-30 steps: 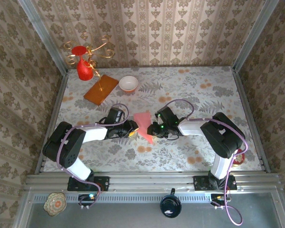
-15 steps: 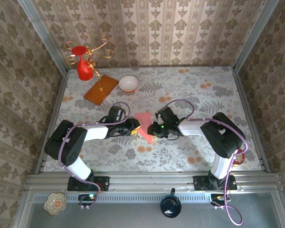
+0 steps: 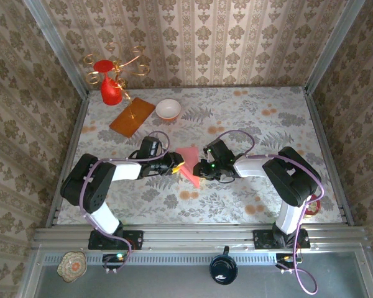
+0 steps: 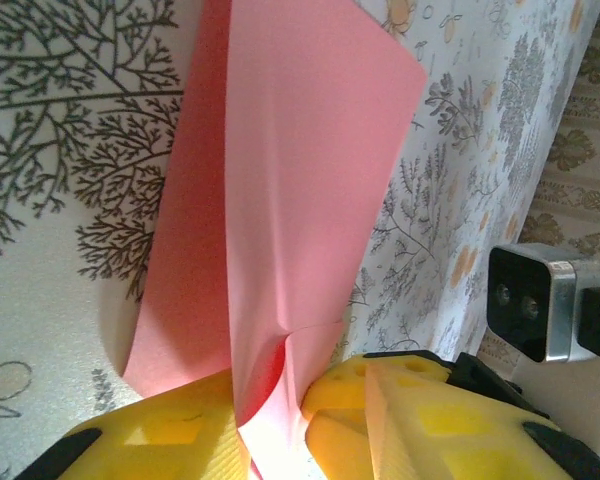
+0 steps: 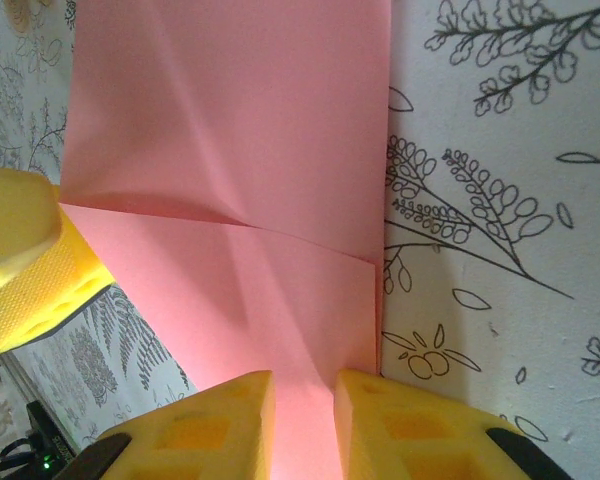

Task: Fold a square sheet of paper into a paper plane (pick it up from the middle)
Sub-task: Fourth fold the wing at the center of the table.

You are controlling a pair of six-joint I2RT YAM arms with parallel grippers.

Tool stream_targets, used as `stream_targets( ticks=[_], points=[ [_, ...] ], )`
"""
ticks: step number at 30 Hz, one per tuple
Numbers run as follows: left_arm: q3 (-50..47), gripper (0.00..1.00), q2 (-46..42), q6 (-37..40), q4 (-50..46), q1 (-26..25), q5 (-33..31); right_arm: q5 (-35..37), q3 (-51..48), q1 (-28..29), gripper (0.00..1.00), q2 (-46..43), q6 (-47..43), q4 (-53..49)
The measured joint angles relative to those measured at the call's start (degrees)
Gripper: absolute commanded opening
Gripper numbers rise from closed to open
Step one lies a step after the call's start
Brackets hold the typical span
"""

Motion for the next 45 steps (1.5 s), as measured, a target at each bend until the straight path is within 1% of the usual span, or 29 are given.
stream_targets(
  ticks=[4, 6, 12, 14, 17, 20, 23, 26, 28, 32, 37, 41, 45],
  points=[
    [1.4, 0.29, 0.7, 1.79, -1.77, 0.72, 2.1, -0.09, -0.28, -0.04, 0.27, 0.0, -0.02, 0.42],
    [2.29, 0.24, 0.98, 2.8, -2.73, 0.81, 3.02, -0.42, -0.42, -0.15, 0.28, -0.02, -0.02, 0.83],
    [3.72, 0.12, 1.29, 5.57, -4.68, 1.46, 5.22, -0.33, -1.16, -0.59, 0.35, -1.16, -1.16, 1.55],
    [3.91, 0.09, 1.29, 6.19, -5.7, 1.6, 5.29, 0.11, -1.4, -1.16, 0.37, -2.27, -2.45, 1.01],
    [4.39, 0.08, 1.27, 7.21, -7.21, 1.77, 5.2, 1.73, -1.49, -1.81, 0.42, -5.31, -5.49, -0.87],
    [4.85, 0.08, 1.25, 7.5, -8.33, 1.68, 4.76, 4.66, -1.66, -1.86, 0.46, -10.01, -9.79, -2.45],
    [5.4, 0.08, 1.09, 7.37, -9.4, 0.98, 3.19, 8.94, -2.51, -1.36, 0.47, -14.56, -14.53, -3.43],
    [5.88, 0.08, 0.09, 6.34, -10.45, -0.11, 0.44, 14.95, -3.37, 1.01, 0.47, -17.33, -19.23, -4.94],
    [6.99, 0.08, -0.74, 5.44, -11.91, -0.94, -1.73, 19.54, -3.45, 4.04, 0.46, -17.7, -22.25, -6.05],
    [9.79, 0.08, -2.43, 3.87, -14.49, -2.23, -5.29, 27.63, -2.82, 10.47, 0.43, -16.37, -26.34, -7.93],
    [11.78, 0.08, -2.93, 2.14, -16.41, -3.15, -7.85, 35.06, 0.46, 16.15, 0.4, -10.45, -28.96, -9.38],
    [11.98, 0.08, -2.93, 1.55, -17.75, -3.52, -8.81, 39.06, 2.75, 17.84, 0.38, -6.75, -29.38, -9.62],
    [12.0, 0.08, -2.93, 1.09, -18.95, -3.56, -9.07, 41.59, 3.23, 18.1, 0.37, -5.66, -29.9, -9.53]
  ],
)
